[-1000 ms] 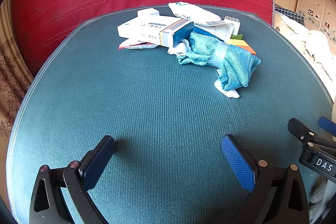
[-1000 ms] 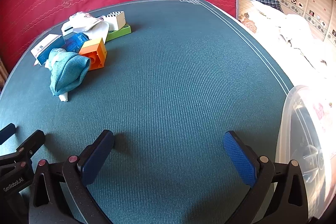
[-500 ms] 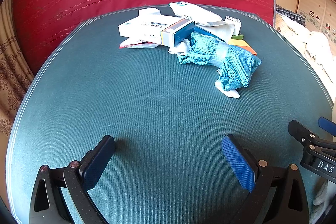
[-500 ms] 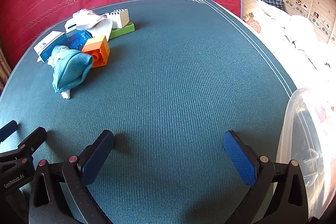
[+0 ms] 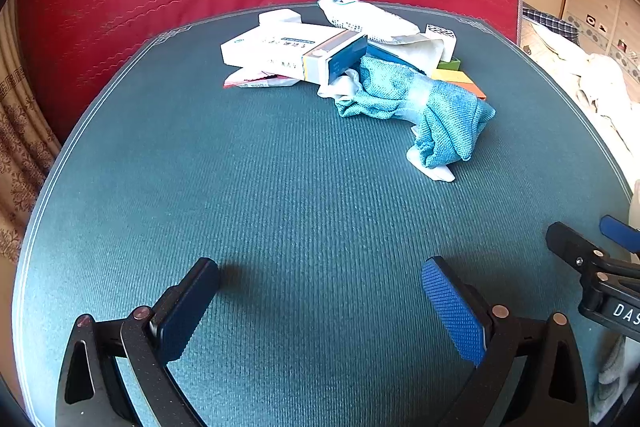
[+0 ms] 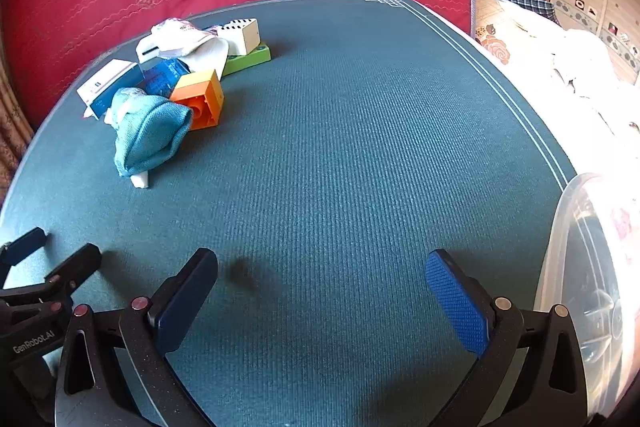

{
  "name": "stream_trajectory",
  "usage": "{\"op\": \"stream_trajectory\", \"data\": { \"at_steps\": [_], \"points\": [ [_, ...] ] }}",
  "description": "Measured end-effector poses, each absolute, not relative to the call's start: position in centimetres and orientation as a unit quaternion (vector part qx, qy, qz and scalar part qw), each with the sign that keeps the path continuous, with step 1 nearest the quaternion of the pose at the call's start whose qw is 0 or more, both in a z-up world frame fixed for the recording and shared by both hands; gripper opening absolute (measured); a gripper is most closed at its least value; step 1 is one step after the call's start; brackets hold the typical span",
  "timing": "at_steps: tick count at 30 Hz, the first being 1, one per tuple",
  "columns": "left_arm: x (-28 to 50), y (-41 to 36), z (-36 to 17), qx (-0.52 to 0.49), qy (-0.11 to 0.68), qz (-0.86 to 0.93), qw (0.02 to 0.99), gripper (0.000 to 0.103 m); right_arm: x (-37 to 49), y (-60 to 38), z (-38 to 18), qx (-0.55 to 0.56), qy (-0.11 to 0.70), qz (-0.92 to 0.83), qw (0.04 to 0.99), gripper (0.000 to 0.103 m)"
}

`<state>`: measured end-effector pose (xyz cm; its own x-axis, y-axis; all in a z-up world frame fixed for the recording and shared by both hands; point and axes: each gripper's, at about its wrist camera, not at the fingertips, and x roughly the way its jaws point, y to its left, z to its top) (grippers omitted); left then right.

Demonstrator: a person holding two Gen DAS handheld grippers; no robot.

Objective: Organize objects

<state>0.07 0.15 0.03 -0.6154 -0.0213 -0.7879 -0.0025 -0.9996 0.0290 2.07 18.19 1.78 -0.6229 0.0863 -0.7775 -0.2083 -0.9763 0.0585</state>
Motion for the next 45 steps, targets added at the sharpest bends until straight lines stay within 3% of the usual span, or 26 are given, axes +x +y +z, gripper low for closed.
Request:
{"op": "stream_trajectory", "data": {
  "at_steps": [24, 33, 41, 45],
  "points": [
    [-1.3, -2.5, 1.9, 0.422, -0.013, -0.906, 0.035, 0.103, -0.5, 15.6, 4.0, -0.41, 0.092, 0.907, 0.017, 0.103],
    [-2.1, -4.6, 2.9, 0.413, 0.007, -0.909, 0.055, 0.103, -2.5, 13.0, 5.3, -0.398, 0.079, 0.913, -0.046, 0.084],
    [-2.5, -6.8, 3.4, 0.41, 0.025, -0.909, 0.076, 0.103, -5.4, 10.0, 7.4, -0.346, 0.022, 0.932, -0.101, 0.082],
    [-2.6, -7.5, 3.3, 0.411, 0.03, -0.907, 0.081, 0.103, -7.7, 9.7, 7.1, -0.353, 0.016, 0.927, -0.125, 0.074]
  ]
}}
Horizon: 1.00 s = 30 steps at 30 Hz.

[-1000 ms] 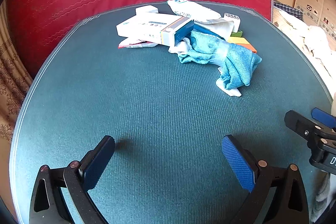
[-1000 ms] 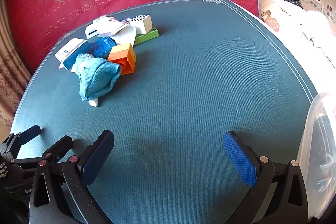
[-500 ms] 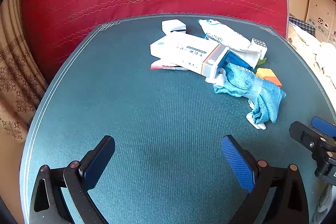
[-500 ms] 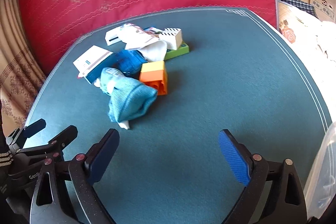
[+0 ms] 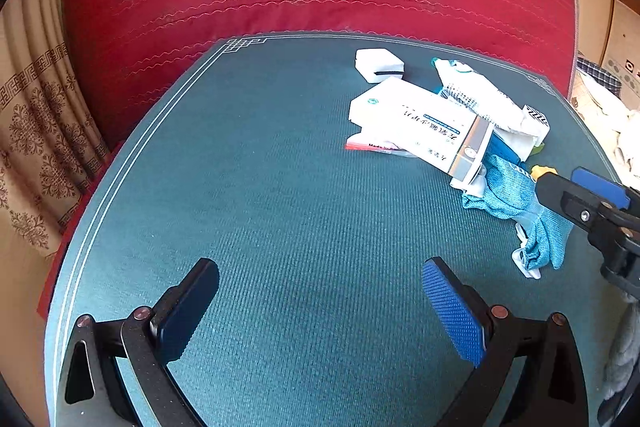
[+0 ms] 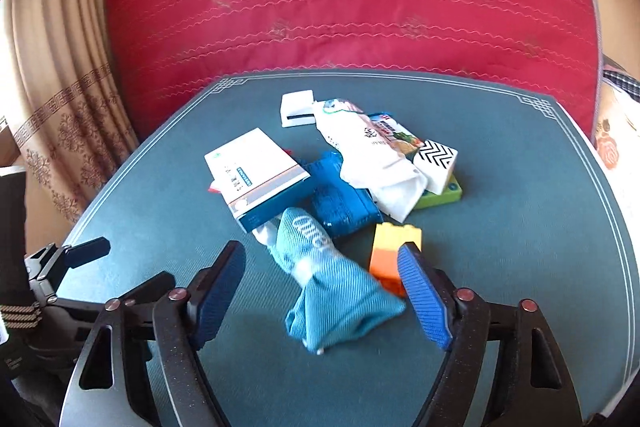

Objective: Organize objects
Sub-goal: 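Lower the right tool onto the teal cloth pouch and close it, then grasp the white medicine box with the left tool while the right tool holds the teal pouch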

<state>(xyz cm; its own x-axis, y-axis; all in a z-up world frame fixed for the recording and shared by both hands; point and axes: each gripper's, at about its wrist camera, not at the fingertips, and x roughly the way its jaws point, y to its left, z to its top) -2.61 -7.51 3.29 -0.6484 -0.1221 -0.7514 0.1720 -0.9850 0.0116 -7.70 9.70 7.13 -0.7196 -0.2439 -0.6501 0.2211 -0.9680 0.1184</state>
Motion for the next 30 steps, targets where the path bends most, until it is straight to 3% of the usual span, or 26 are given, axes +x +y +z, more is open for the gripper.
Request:
{"op": "stream_trajectory", "data": {
  "at_steps": [15, 24, 27, 30],
  "points": [
    [-3.4, -8.7, 4.7, 0.4, 0.052, -0.911, 0.087, 0.103, -8.1, 8.1, 4.4, 0.391, 0.036, -0.904, 0.167, 0.058],
    [-4.1, -8.1, 5.2, 0.402, 0.062, -0.91, 0.08, 0.103, -9.5, 8.3, 3.2, 0.407, 0.018, -0.9, 0.153, 0.056],
    [-4.2, -7.8, 5.4, 0.402, 0.063, -0.91, 0.076, 0.103, -8.9, 9.0, 3.3, 0.401, -0.001, -0.904, 0.147, 0.046],
    [-4.4, -7.3, 5.4, 0.403, 0.059, -0.91, 0.071, 0.103, -7.8, 10.1, 3.3, 0.403, -0.026, -0.903, 0.145, 0.045]
  ]
}}
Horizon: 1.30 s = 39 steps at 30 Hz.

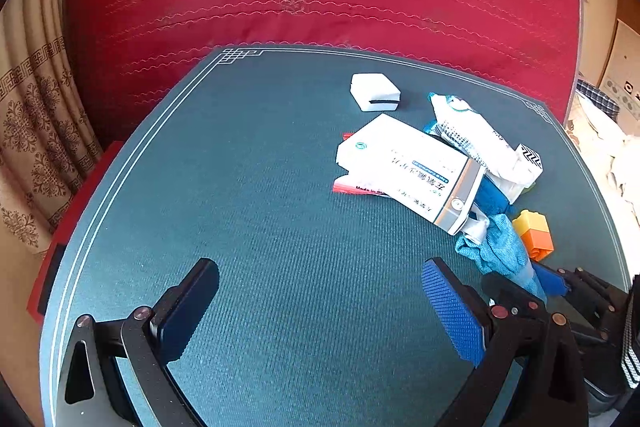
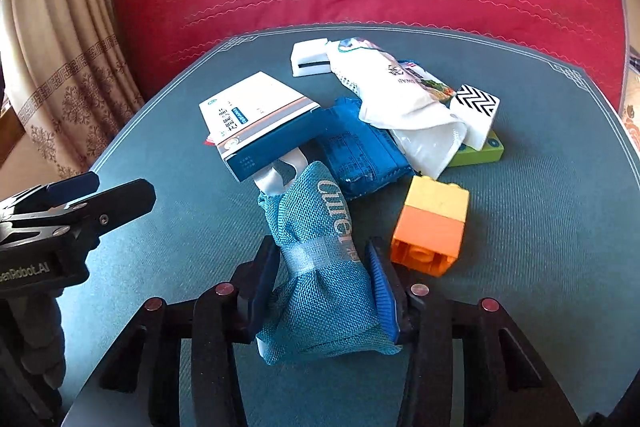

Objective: Organize objects
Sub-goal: 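Grasp the white medicine box with the left tool while the right tool holds the teal pouch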

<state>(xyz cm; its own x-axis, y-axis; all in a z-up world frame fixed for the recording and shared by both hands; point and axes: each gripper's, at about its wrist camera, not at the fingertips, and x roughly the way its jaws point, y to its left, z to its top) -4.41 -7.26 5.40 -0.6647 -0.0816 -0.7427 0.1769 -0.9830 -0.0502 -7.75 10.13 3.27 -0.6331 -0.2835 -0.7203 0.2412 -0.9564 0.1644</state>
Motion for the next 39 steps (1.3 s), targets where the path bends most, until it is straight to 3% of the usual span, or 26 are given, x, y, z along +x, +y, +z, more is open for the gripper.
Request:
{"op": "stream_trajectory", "data": {
  "at_steps": [16, 27, 39],
  "points": [
    [-7.9, -4.3, 4.9, 0.428, 0.098, -0.895, 0.075, 0.103, 1.2, 15.2, 2.8, 0.384, -0.073, -0.917, 0.078, 0.045],
    [-11.1, -2.2, 3.6, 0.434, 0.105, -0.884, 0.138, 0.103, 1.7, 15.4, 2.7, 0.372, -0.077, -0.922, 0.075, 0.045],
    [-11.1, -2.3, 2.2, 0.444, 0.117, -0.877, 0.144, 0.103, 1.5, 15.3, 2.4, 0.375, -0.084, -0.92, 0.075, 0.045]
  ]
}}
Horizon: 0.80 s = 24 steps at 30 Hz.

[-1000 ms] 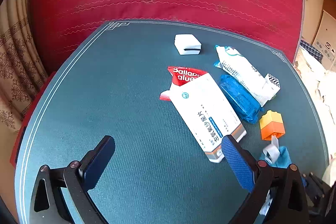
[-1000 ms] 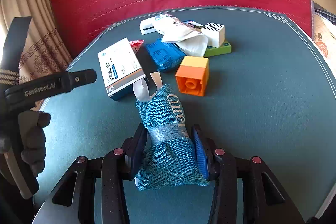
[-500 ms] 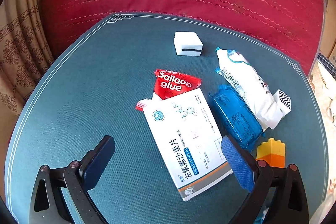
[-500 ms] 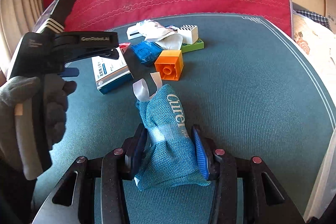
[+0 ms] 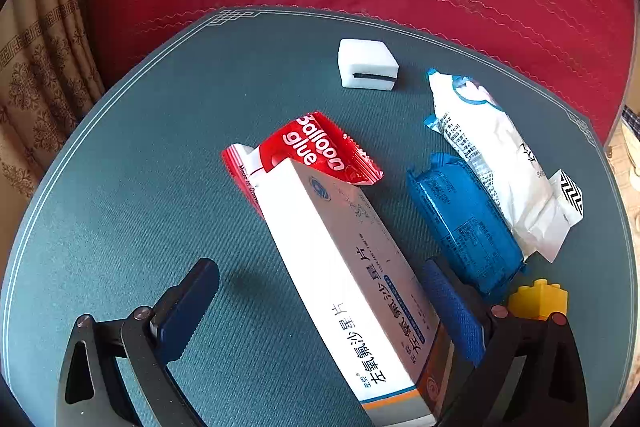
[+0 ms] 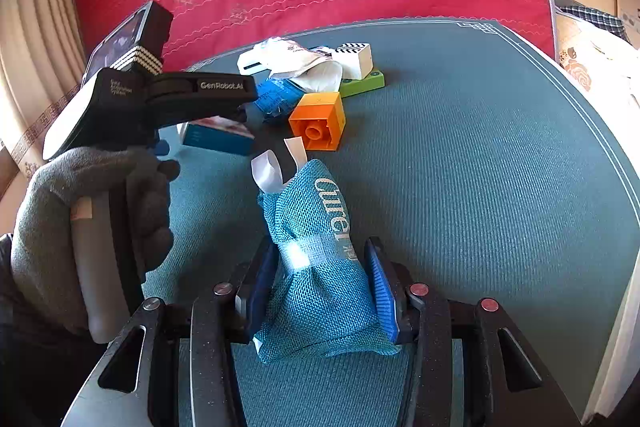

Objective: Organize objects
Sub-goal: 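Grasp the white medicine box with the left tool while the right tool holds the teal pouch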

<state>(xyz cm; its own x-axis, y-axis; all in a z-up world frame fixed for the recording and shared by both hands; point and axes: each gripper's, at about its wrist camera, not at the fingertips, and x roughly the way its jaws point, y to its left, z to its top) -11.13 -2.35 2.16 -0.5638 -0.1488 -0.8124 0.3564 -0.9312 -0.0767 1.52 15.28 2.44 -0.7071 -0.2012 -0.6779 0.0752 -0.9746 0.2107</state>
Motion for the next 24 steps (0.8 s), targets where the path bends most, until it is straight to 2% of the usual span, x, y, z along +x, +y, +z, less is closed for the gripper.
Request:
{"op": "stream_trajectory", "data": {
  "at_steps": [14, 24],
  "points": [
    [-8.1, -4.7, 2.1, 0.46, 0.112, -0.87, 0.139, 0.103, 1.5, 15.5, 2.3, 0.376, -0.088, -0.919, 0.076, 0.045],
    [-7.7, -4.5, 2.6, 0.44, 0.06, -0.883, 0.15, 0.103, 1.6, 15.5, 2.3, 0.376, -0.092, -0.919, 0.077, 0.045]
  ]
}}
